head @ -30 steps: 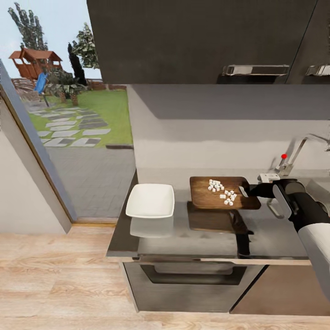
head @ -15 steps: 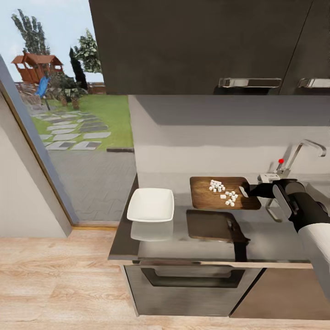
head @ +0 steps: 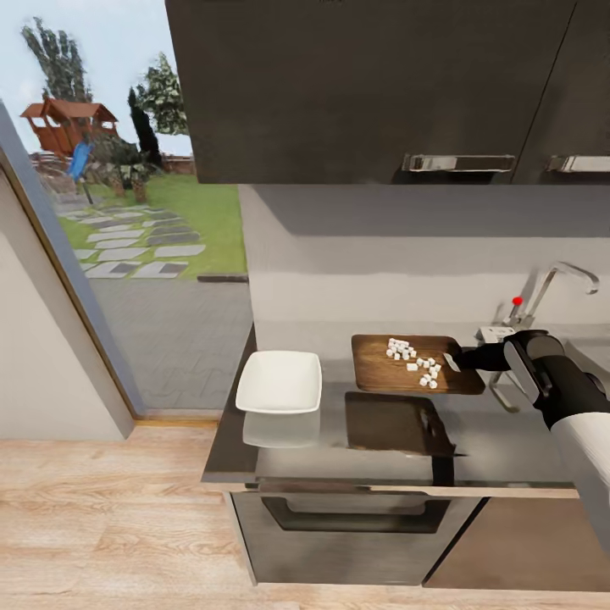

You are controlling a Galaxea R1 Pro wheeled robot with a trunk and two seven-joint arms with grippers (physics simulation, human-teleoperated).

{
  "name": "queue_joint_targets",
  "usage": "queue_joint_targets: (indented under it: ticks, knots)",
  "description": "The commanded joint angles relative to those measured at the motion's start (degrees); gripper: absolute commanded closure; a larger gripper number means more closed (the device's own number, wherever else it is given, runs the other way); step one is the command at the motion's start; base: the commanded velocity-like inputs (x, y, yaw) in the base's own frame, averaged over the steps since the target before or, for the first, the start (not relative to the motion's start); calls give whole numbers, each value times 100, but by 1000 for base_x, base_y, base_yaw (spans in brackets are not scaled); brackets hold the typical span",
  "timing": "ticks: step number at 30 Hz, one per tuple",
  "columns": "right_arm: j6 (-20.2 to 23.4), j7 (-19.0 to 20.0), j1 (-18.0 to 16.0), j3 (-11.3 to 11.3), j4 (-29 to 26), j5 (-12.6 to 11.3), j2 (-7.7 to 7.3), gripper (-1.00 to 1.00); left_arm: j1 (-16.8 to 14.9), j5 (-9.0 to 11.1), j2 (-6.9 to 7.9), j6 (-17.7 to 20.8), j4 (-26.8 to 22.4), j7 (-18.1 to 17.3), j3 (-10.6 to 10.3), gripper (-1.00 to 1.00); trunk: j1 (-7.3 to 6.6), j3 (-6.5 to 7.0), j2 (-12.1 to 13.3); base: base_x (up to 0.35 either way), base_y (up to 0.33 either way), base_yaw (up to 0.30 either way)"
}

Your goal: In the kitchen, take the Vidalia onion out of the sink, dice it on the chopping board with the paring knife, put the diced onion into the bowl on the countertop, then place both the paring knife and the chopping board into the sink.

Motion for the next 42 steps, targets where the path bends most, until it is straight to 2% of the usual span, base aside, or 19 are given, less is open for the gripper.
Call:
queue_joint_targets:
  ticks: [1,8,21,31,42]
  knots:
    - [24,-14,-5,20,-4,-40,-8,100,-12,29,-5,-31,23,14,-49,-100,1,-7,-6,0,0,0]
    - [20,-14,-4,25,-4,-44,-8,100,-8,29,-3,-31,23,14,-45,-100,1,-7,-6,0,0,0]
    - [28,-14,-5,29,-4,-30,-8,100,-10,29,0,-31,23,14,-47,-100,-285,226,515,0,0,0]
    - [37,-22,-7,44,-4,-15,-8,100,-8,29,0,-31,23,14,-44,-100,-285,226,515,0,24,0]
    - [37,-22,-7,39,-4,-16,-8,100,-11,29,0,-31,23,14,-47,-100,-285,226,515,0,280,0]
